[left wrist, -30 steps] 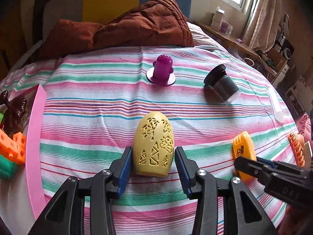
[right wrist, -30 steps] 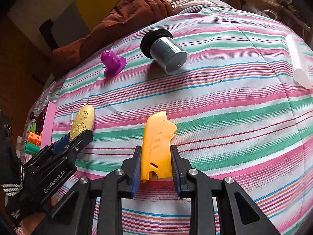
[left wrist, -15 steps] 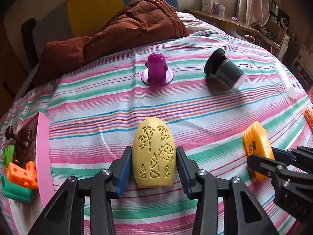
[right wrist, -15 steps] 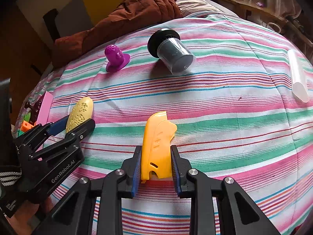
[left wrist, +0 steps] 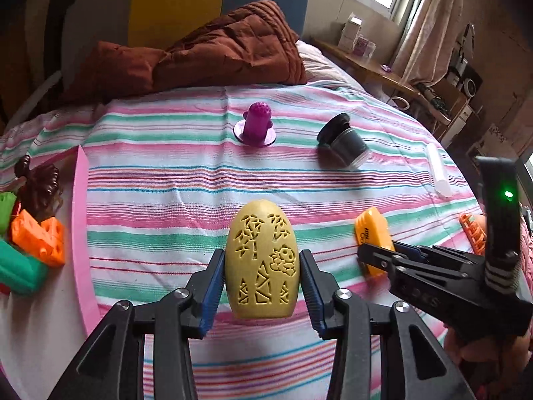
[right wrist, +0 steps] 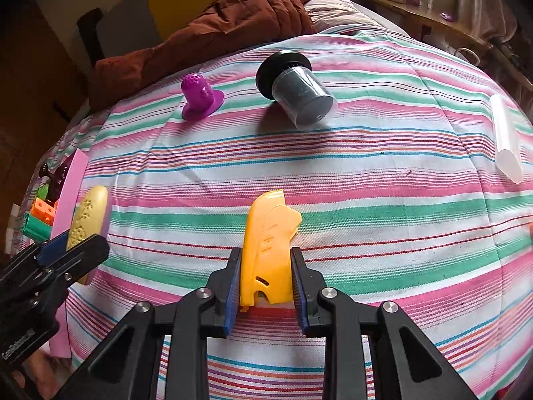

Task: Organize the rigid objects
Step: 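Carry the yellow stamp toward the tray with the left tool while the right tool holds the yellow-orange piece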

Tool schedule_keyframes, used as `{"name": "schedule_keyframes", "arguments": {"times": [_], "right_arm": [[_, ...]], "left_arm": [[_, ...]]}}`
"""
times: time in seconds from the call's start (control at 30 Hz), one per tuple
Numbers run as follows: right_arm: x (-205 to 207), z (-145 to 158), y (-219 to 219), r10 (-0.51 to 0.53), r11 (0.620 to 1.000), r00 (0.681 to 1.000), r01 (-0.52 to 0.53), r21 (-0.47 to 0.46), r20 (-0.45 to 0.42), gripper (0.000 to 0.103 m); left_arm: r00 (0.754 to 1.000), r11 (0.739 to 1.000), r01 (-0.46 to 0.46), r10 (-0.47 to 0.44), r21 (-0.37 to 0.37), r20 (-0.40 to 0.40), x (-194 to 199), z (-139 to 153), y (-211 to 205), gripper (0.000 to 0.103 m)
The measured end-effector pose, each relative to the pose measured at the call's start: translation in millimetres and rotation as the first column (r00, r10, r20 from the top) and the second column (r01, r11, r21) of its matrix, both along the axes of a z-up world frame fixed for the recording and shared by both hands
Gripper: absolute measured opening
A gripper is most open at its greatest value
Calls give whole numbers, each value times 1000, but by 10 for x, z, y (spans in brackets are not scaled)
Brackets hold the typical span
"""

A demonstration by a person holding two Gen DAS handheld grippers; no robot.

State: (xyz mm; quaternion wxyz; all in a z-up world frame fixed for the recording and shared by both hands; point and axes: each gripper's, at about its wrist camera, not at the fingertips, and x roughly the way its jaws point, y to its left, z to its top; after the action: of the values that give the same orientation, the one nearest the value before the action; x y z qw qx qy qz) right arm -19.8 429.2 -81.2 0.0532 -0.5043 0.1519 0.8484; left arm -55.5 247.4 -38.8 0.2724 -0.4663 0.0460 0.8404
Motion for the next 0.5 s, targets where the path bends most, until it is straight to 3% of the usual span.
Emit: {"name": "schedule_keyframes", "arguments": {"times": [0.23,0.5], "right_arm": [[43,-4,27,-1,1000,1000,2,14,-15,28],[74,11,-54,11,998,1000,-10,63,-22,28]], "left_arm": [[998,1000,29,-29,-1,-54,254,151,-319,44],[997,999,-16,18,32,-75,385,249,-896,44]]}}
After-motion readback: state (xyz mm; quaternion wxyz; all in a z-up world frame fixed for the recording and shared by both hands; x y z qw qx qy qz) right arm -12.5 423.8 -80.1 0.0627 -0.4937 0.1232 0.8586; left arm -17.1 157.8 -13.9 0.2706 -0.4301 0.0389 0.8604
